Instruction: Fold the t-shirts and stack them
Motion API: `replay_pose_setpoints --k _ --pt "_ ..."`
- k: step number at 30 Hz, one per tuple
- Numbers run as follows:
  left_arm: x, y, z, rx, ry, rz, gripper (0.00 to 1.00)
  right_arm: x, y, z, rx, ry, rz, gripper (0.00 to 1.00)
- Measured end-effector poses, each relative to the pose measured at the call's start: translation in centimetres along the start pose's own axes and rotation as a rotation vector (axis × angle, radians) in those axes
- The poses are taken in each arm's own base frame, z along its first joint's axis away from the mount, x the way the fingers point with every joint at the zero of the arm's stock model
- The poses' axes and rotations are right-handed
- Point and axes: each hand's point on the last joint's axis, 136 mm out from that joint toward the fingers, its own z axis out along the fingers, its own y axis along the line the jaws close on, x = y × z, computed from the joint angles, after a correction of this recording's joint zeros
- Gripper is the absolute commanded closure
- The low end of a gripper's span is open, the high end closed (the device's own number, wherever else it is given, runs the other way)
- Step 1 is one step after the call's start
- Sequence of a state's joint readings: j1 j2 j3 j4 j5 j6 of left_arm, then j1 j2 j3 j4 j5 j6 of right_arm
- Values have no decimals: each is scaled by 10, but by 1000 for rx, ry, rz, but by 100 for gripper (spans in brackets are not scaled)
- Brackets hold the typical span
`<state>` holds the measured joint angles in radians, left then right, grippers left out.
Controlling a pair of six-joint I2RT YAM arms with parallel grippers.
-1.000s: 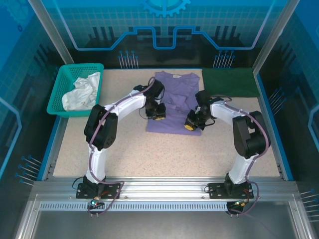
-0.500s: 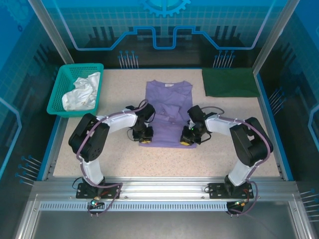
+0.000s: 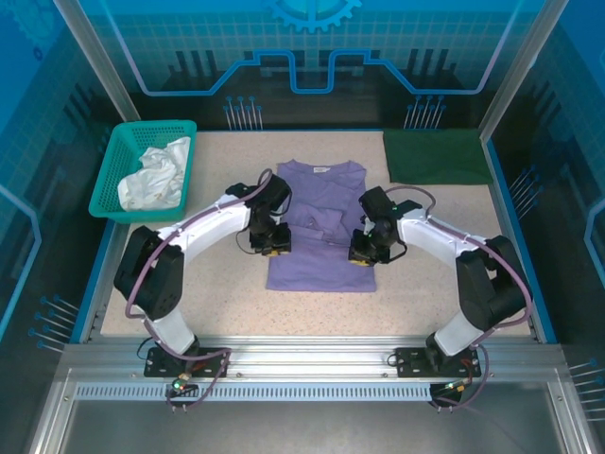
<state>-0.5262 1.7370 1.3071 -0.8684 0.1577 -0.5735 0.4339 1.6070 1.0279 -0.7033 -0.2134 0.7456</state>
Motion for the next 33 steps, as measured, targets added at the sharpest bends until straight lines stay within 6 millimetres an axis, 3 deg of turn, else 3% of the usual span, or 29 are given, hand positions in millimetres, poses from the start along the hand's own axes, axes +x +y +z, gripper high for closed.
replay_pose_setpoints --k 6,9,12,22,33 --pt "-20 -14 26 21 25 -5 59 -10 -14 16 67 29 33 84" --pt "-24 -16 37 25 35 -12 46 -17 -14 19 85 29 30 84" --pt "-27 -17 41 27 29 -19 40 -30 -8 20 87 11 26 83" --pt "-49 -10 55 8 7 -50 39 -70 -17 29 112 -6 62 83" --pt "-100 -10 41 39 -83 -94 36 -120 6 8 26 -86 95 81"
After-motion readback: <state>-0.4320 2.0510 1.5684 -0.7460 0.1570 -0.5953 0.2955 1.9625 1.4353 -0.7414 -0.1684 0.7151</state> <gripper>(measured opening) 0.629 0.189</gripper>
